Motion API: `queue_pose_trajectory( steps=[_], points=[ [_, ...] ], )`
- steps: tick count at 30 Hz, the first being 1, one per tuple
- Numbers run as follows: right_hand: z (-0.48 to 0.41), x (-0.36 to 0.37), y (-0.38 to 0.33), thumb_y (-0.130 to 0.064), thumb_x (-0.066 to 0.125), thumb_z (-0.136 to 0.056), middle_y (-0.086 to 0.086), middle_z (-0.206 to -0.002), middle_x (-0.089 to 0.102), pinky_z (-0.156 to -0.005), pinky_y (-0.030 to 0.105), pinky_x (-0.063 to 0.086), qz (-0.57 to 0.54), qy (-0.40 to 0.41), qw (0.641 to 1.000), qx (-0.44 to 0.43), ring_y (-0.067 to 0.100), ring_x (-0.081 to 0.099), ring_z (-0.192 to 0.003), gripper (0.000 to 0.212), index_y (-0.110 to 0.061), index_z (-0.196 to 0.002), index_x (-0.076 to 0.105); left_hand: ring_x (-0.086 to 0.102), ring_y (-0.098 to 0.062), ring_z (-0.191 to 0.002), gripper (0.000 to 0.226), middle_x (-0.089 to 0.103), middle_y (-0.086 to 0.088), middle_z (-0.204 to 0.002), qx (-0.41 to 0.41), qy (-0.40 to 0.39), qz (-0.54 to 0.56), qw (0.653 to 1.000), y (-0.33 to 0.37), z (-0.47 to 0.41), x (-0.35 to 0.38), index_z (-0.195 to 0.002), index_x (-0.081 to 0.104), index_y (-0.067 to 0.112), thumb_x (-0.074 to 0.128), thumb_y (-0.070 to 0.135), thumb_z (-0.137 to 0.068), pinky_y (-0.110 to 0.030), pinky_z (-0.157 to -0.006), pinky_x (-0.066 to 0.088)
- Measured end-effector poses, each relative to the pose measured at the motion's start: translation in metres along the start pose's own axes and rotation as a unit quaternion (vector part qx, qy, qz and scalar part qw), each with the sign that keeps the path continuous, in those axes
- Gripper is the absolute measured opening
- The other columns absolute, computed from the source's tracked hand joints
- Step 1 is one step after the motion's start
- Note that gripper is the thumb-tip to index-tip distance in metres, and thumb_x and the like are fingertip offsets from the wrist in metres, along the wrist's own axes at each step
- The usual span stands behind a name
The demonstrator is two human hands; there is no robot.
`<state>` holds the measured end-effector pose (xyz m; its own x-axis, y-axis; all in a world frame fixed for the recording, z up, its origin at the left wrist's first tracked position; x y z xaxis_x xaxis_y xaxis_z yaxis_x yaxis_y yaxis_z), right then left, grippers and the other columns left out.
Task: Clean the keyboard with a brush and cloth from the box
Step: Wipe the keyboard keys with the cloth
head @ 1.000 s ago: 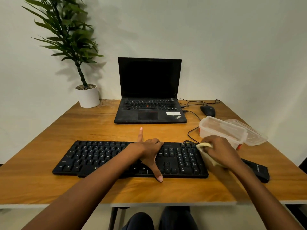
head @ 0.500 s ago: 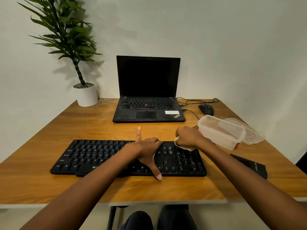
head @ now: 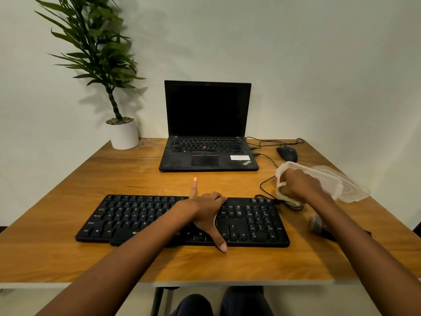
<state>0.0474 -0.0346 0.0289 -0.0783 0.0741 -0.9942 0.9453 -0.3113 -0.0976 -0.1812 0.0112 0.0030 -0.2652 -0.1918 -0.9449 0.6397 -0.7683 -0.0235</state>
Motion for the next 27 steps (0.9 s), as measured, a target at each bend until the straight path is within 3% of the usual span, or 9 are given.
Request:
queue_pose_trajectory(
  steps=[3,6,8,14,20,24,27],
  points=[
    [-0.010,0.006,0.001,0.000,0.057,-0.083,0.002,-0.098,0.065,-0.071,0.019,0.043,-0.150,-0.052,0.978,-0.135,0.013,0.056,-0.088,0.023,-0.009,-0.100,0.068,0.003,-0.022,-0.146,0.125,0.006,-0.003,-0.159,0.007,0.004,0.004,1.000,0.000,-0.001,0.000,-0.151,-0.002,0.015,0.068,0.070,-0.064,-0.061,-0.087,-0.037],
    [-0.017,0.017,-0.013,0.008,0.057,-0.080,0.004,-0.090,0.065,-0.068,0.013,0.043,-0.222,-0.104,0.955,-0.170,0.007,0.055,-0.079,0.024,-0.010,-0.089,0.069,0.003,-0.021,-0.146,0.126,0.007,-0.002,-0.159,0.010,0.008,0.012,1.000,-0.002,-0.002,0.003,-0.151,-0.001,0.015,0.068,0.071,-0.062,-0.062,-0.089,-0.037],
    [-0.024,0.023,-0.027,0.009,0.058,-0.079,0.003,-0.090,0.064,-0.068,0.010,0.044,-0.248,-0.117,0.944,-0.181,0.008,0.056,-0.080,0.023,-0.006,-0.092,0.070,0.006,-0.020,-0.146,0.126,0.011,-0.002,-0.158,0.013,0.013,0.015,1.000,-0.002,-0.003,0.003,-0.151,0.001,0.016,0.068,0.072,-0.061,-0.064,-0.091,-0.035],
    [-0.028,0.027,-0.049,0.004,0.061,-0.080,-0.001,-0.092,0.063,-0.074,0.013,0.042,-0.237,-0.127,0.936,-0.227,0.006,0.055,-0.083,0.021,-0.005,-0.098,0.070,0.008,-0.022,-0.146,0.127,0.013,-0.003,-0.158,0.007,0.012,-0.012,1.000,-0.004,-0.005,0.003,-0.151,0.000,0.019,0.064,0.078,-0.059,-0.067,-0.095,-0.031],
    [-0.020,0.008,0.000,0.005,0.058,-0.078,0.002,-0.086,0.067,-0.066,0.010,0.042,-0.204,-0.146,0.954,-0.165,0.009,0.056,-0.079,0.021,-0.012,-0.082,0.070,0.007,-0.022,-0.146,0.127,0.012,-0.005,-0.158,0.011,0.021,-0.018,1.000,-0.002,-0.004,0.004,-0.151,0.001,0.014,0.064,0.077,-0.060,-0.066,-0.096,-0.030],
    [-0.033,0.023,-0.048,0.002,0.058,-0.081,0.012,-0.100,0.067,-0.073,0.021,0.042,-0.196,-0.139,0.948,-0.208,0.017,0.056,-0.087,0.020,-0.003,-0.096,0.069,0.004,-0.023,-0.146,0.126,0.010,-0.006,-0.158,-0.004,0.022,-0.024,0.999,-0.001,-0.002,0.004,-0.151,0.000,0.017,0.064,0.077,-0.061,-0.067,-0.096,-0.029],
    [-0.040,0.035,-0.096,0.004,0.055,-0.079,0.012,-0.096,0.065,-0.073,0.028,0.043,-0.215,-0.143,0.936,-0.240,0.016,0.054,-0.084,0.022,-0.002,-0.095,0.069,0.001,-0.026,-0.146,0.130,0.011,-0.012,-0.156,-0.048,0.041,-0.060,0.996,-0.001,0.002,0.004,-0.151,0.006,0.013,0.062,0.081,-0.056,-0.067,-0.094,-0.031]
  ],
)
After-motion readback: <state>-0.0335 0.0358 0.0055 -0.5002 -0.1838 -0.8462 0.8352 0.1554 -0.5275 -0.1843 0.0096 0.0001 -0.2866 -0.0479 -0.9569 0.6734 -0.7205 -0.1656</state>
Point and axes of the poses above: each hand's wrist, its own z-axis away from the middle knuckle, its own x-axis out of the palm, y = z × x, the point moved 2 cm from there along -z, towards the middle knuckle
